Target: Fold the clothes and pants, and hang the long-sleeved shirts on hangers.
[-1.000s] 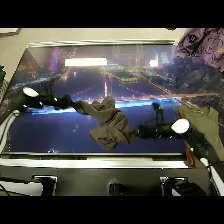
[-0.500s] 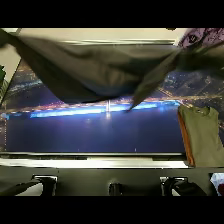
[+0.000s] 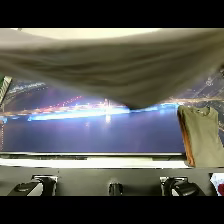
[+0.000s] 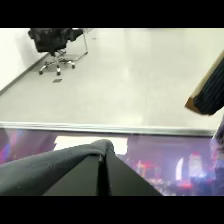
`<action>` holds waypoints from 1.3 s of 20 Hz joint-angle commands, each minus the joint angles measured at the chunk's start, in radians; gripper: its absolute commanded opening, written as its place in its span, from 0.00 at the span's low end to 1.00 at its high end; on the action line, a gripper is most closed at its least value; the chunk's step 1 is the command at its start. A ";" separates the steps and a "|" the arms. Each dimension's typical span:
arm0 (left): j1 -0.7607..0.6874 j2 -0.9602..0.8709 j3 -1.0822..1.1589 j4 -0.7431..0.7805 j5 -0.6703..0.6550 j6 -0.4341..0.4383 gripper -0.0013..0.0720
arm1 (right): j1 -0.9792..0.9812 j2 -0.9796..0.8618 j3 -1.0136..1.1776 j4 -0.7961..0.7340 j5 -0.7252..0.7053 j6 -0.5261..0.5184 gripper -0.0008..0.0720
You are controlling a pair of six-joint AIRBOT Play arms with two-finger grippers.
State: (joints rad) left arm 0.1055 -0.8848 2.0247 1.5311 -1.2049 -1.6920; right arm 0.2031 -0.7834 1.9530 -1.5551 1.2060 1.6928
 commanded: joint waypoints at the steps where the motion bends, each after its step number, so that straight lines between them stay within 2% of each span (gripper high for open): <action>1: 0.001 0.005 -0.052 0.033 -0.045 0.022 0.04 | 0.000 -0.093 0.009 0.053 0.094 0.151 0.06; 3: 0.001 -0.057 -0.122 0.033 -0.044 0.061 0.04 | 0.000 -0.232 0.009 0.091 0.190 0.216 0.06; 5: 0.001 -0.166 -0.192 0.033 -0.044 0.061 0.04 | 0.000 -0.387 0.009 0.112 0.216 0.212 0.06; 9: 0.001 -0.500 -0.251 0.032 -0.016 0.061 0.04 | 0.000 -0.722 0.009 0.143 0.101 0.203 0.06; 13: -0.003 -0.832 -0.250 0.029 0.060 0.037 0.04 | 0.000 -1.029 0.009 0.191 -0.037 0.239 0.06; 16: -0.003 -0.963 -0.250 0.028 0.180 -0.037 0.04 | 0.000 -1.173 0.009 0.206 -0.166 0.257 0.06; 19: -0.003 -1.010 -0.250 -0.020 0.304 -0.108 0.04 | 0.000 -1.227 0.009 0.210 -0.221 0.261 0.06; 20: -0.003 -1.016 -0.250 -0.055 0.344 -0.108 0.04 | 0.000 -1.229 0.009 0.209 -0.229 0.261 0.10; 21: -0.003 -1.019 -0.250 -0.090 0.366 -0.108 0.05 | 0.000 -1.228 0.009 0.209 -0.236 0.260 0.25; 22: -0.002 -1.019 -0.249 -0.120 0.370 -0.108 0.19 | -0.001 -1.225 0.011 0.210 -0.233 0.260 0.46; 23: 0.000 -1.019 -0.243 -0.148 0.351 -0.108 0.60 | -0.002 -1.217 0.013 0.209 -0.219 0.241 0.58; 24: 0.008 -1.017 -0.222 -0.177 0.294 -0.107 1.00 | -0.010 -1.198 0.017 0.210 -0.187 0.212 0.61; 26: 0.041 -1.001 -0.171 -0.200 0.148 -0.104 0.99 | -0.061 -1.141 0.019 0.288 -0.096 0.122 0.62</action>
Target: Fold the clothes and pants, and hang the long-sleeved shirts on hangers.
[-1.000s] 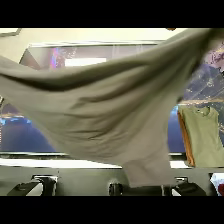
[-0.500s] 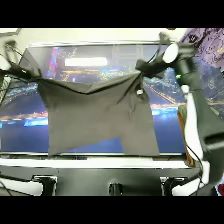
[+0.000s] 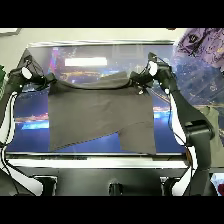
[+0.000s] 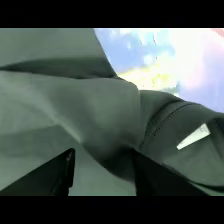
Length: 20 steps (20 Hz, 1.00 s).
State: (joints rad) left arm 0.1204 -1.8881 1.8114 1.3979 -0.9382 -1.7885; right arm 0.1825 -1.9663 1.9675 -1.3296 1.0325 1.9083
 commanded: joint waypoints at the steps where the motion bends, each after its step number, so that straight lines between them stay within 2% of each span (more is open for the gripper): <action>1: 0.051 0.024 0.053 -0.066 -0.186 -0.007 0.99 | -0.088 0.082 0.004 0.110 0.130 -0.177 0.68; 5: 0.186 0.163 0.022 -0.060 -0.399 0.037 0.99 | -0.315 0.214 -0.037 0.217 0.386 -0.432 0.70; 8: 0.273 0.338 -0.154 -0.063 -0.408 0.030 0.99 | -0.451 0.248 -0.229 0.332 0.572 -0.537 0.70; 10: 0.307 0.441 -0.274 -0.063 -0.405 0.031 0.99 | -0.512 0.278 -0.401 0.392 0.534 -0.583 0.70; 13: 0.334 0.515 -0.366 -0.043 -0.406 0.038 0.99 | -0.541 0.291 -0.586 0.397 0.476 -0.645 0.70; 16: 0.335 0.512 -0.369 -0.013 -0.412 0.037 0.99 | -0.532 0.291 -0.670 0.443 0.374 -0.703 0.71; 18: 0.333 0.509 -0.368 -0.014 -0.410 0.037 0.99 | -0.520 0.283 -0.706 0.446 0.344 -0.721 0.80; 20: 0.332 0.505 -0.369 -0.014 -0.404 0.037 0.99 | -0.510 0.270 -0.738 0.462 0.336 -0.742 0.80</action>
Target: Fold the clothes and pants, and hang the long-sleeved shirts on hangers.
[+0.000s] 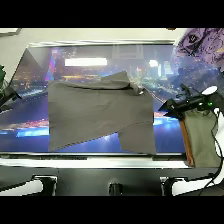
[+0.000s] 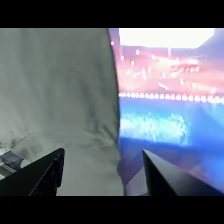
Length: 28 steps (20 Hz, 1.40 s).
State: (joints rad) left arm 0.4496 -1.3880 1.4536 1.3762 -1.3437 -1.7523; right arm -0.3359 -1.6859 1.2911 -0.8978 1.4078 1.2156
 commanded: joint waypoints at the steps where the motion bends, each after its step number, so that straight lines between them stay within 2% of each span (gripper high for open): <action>1: 0.002 0.002 -0.011 0.007 0.002 0.001 0.99 | 0.011 -0.019 -0.072 0.034 -0.038 -0.051 0.80; 3: 0.002 -0.002 -0.011 0.006 0.000 -0.008 0.99 | 0.023 -0.027 -0.101 0.032 -0.040 -0.053 0.80; 5: 0.003 -0.002 -0.011 0.003 -0.023 -0.053 0.99 | 0.034 -0.027 -0.122 0.039 -0.039 -0.060 0.80; 12: 0.004 -0.004 -0.012 0.003 -0.029 -0.055 0.99 | 0.097 -0.033 -0.165 0.056 -0.097 -0.071 0.80; 13: 0.004 -0.005 -0.012 0.003 -0.029 -0.054 0.99 | 0.111 -0.034 -0.167 0.056 -0.098 -0.070 0.77; 14: 0.004 -0.005 -0.012 0.003 -0.029 -0.051 0.99 | 0.122 -0.034 -0.167 0.056 -0.095 -0.069 0.64; 15: 0.004 -0.004 -0.012 0.002 -0.029 -0.044 0.99 | 0.121 -0.032 -0.167 0.063 -0.093 -0.070 0.36; 16: 0.008 -0.001 -0.018 -0.008 -0.029 0.002 0.99 | 0.115 -0.027 -0.167 0.067 -0.095 -0.071 0.10; 17: 0.025 0.008 -0.038 -0.035 -0.029 0.043 0.99 | 0.110 -0.019 -0.167 0.067 -0.103 -0.071 0.06; 18: 0.059 0.025 -0.086 -0.100 -0.025 0.130 0.99 | 0.108 -0.004 -0.167 0.066 -0.112 -0.071 0.06; 19: 0.102 0.051 -0.158 -0.206 -0.026 0.277 0.99 | 0.109 0.013 -0.167 0.063 -0.124 -0.071 0.06; 20: 0.156 0.086 -0.257 -0.317 -0.027 0.367 0.99 | 0.109 0.027 -0.167 0.066 -0.132 -0.071 0.06; 22: 0.251 0.160 -0.475 -0.424 -0.008 0.418 0.99 | 0.109 0.049 -0.167 0.068 -0.126 -0.075 0.06; 24: 0.319 0.220 -0.664 -0.428 0.010 0.454 0.99 | 0.109 0.063 -0.167 0.068 -0.111 -0.079 0.06; 28: 0.365 0.248 -0.843 -0.434 0.043 0.529 0.99 | 0.109 0.074 -0.167 0.069 -0.086 -0.119 0.06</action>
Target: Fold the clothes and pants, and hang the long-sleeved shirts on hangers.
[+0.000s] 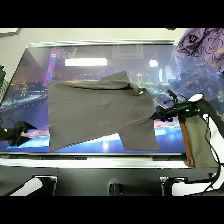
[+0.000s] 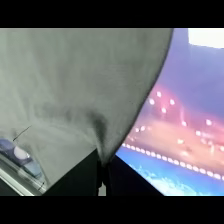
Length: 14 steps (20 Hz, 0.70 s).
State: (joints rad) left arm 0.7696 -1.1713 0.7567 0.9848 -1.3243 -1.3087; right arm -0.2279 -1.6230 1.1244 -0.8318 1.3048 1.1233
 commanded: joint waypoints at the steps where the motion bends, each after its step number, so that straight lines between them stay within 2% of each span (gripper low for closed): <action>1: 0.045 0.032 -0.166 -0.043 0.040 0.092 0.99 | 0.001 0.012 0.000 0.003 0.022 -0.031 0.06; 4: 0.045 0.030 -0.214 -0.044 0.069 0.106 0.99 | 0.001 0.013 0.000 0.013 0.031 -0.030 0.06; 7: 0.045 0.031 -0.222 -0.049 0.053 0.129 0.99 | 0.001 0.013 0.000 0.020 0.030 0.000 0.06; 14: -0.006 -0.013 -0.224 -0.035 0.000 0.119 0.99 | 0.001 0.013 0.000 0.039 0.026 0.000 0.06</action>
State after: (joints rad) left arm 0.7918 -1.1664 0.5362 0.9424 -1.3014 -1.1885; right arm -0.2279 -1.6108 1.1240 -0.8017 1.3319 1.1191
